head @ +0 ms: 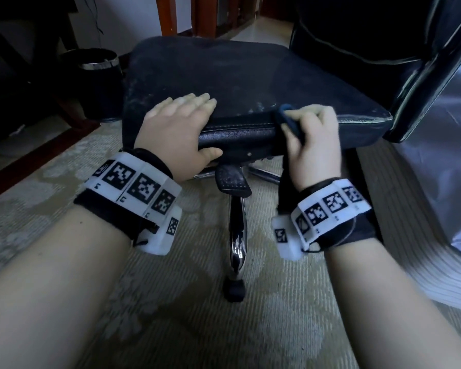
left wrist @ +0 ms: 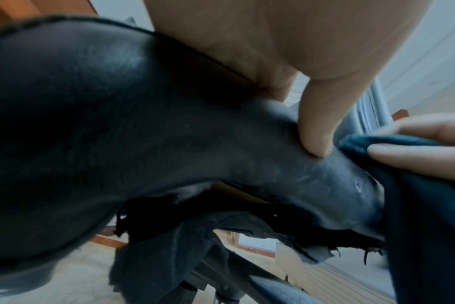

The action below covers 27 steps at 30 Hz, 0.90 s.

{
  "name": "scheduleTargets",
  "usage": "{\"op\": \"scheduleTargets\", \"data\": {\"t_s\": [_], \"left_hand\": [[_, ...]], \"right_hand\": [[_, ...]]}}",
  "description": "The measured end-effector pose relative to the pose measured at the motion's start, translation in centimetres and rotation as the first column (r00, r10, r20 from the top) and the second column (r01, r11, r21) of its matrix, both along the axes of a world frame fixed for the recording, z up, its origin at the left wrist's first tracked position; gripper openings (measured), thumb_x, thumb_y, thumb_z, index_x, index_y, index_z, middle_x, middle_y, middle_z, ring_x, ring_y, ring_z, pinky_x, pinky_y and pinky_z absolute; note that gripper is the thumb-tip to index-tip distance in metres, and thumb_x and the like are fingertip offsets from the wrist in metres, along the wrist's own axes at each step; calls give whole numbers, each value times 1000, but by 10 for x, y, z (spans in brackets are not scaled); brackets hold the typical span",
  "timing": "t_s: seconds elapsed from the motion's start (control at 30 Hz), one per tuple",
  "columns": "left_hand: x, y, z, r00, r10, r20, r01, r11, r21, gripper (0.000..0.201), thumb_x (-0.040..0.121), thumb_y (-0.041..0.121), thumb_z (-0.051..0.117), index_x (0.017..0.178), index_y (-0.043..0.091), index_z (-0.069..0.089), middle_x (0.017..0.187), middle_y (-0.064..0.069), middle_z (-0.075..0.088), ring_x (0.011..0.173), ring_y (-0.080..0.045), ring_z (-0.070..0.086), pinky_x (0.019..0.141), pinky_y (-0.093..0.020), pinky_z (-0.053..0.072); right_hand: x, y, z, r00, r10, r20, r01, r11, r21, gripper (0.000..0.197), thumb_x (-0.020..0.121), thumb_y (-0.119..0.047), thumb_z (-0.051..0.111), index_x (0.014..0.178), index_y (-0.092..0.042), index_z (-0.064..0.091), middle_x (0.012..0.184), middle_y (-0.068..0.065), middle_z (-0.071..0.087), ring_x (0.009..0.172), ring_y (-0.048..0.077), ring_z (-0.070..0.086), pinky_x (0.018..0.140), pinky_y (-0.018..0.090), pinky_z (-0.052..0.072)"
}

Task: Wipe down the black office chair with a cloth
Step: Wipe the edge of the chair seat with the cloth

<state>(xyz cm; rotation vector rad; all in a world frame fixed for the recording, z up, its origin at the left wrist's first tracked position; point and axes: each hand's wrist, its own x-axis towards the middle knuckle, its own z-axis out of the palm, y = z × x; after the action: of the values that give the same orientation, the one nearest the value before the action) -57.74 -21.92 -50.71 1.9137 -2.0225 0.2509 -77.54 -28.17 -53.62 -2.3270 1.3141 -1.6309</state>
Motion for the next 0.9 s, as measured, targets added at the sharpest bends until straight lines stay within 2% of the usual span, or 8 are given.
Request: {"op": "scheduleTargets", "data": {"t_s": [0.13, 0.27, 0.33, 0.4, 0.47, 0.57, 0.67, 0.9], "left_hand": [[0, -1, -1, 1000, -3, 8, 3, 1000, -4, 77, 86, 49, 52, 148, 21, 17, 156, 6, 15, 144, -13, 10, 116, -33, 4], [2, -1, -1, 1000, -6, 15, 6, 1000, -18, 77, 85, 49, 54, 148, 21, 19, 155, 5, 17, 143, -14, 12, 116, -33, 5], [3, -1, -1, 1000, -10, 10, 10, 1000, -10, 77, 86, 49, 53, 148, 22, 18, 156, 6, 16, 143, -14, 12, 116, -33, 4], [5, 0, -1, 1000, -13, 9, 13, 1000, -17, 76, 86, 48, 54, 148, 22, 19, 155, 5, 18, 143, -14, 13, 116, -33, 5], [5, 0, 0, 1000, -15, 7, 16, 999, -31, 75, 85, 47, 56, 147, 21, 22, 155, 4, 20, 143, -15, 15, 115, -34, 6], [6, -1, 1, 1000, -10, -5, 10, 999, -37, 75, 85, 45, 57, 147, 21, 23, 154, 4, 21, 143, -15, 16, 115, -34, 7], [8, -2, 1, 1000, -3, -5, 2, 999, -34, 75, 84, 45, 58, 147, 22, 23, 154, 5, 21, 143, -15, 15, 115, -33, 6], [11, 1, 1, 1000, -1, -10, 1, 1000, -12, 74, 85, 45, 56, 147, 24, 22, 154, 6, 20, 143, -14, 14, 115, -34, 6]], "right_hand": [[21, 23, -21, 987, 159, -27, -160, 986, -40, 17, 80, -3, 59, 95, 3, 63, 100, 15, 52, 95, 11, 44, 87, 6, 32], [26, 25, -38, 951, 209, -227, -217, 976, -13, 17, 79, -11, 50, 86, 1, 59, 99, -4, 38, 89, 12, 44, 72, 18, 37], [17, 18, -45, 963, 182, -199, -165, 981, 98, 14, 78, -13, 49, 84, -3, 56, 93, -11, 36, 85, 4, 37, 69, 18, 35], [3, 11, -51, 981, 77, -180, -59, 993, 107, 10, 74, -3, 55, 84, -4, 56, 94, 0, 45, 85, 6, 40, 67, 21, 37], [-6, 10, -51, 981, -5, -195, 13, 999, 37, 16, 69, 5, 60, 83, -1, 57, 94, 12, 51, 86, 18, 50, 65, 23, 40], [6, 21, -41, 977, 66, -203, -81, 994, -68, 9, 71, 5, 60, 80, 3, 59, 90, 16, 55, 85, 15, 46, 64, 20, 39], [31, 28, -36, 950, 121, -287, -166, 976, -138, 10, 79, -7, 59, 79, 4, 61, 87, 16, 58, 82, 22, 49, 58, 27, 41], [17, 19, -28, 966, -18, -256, -3, 997, -79, 9, 71, 3, 63, 79, 0, 62, 85, 18, 58, 76, 32, 58, 59, 26, 48]]}}
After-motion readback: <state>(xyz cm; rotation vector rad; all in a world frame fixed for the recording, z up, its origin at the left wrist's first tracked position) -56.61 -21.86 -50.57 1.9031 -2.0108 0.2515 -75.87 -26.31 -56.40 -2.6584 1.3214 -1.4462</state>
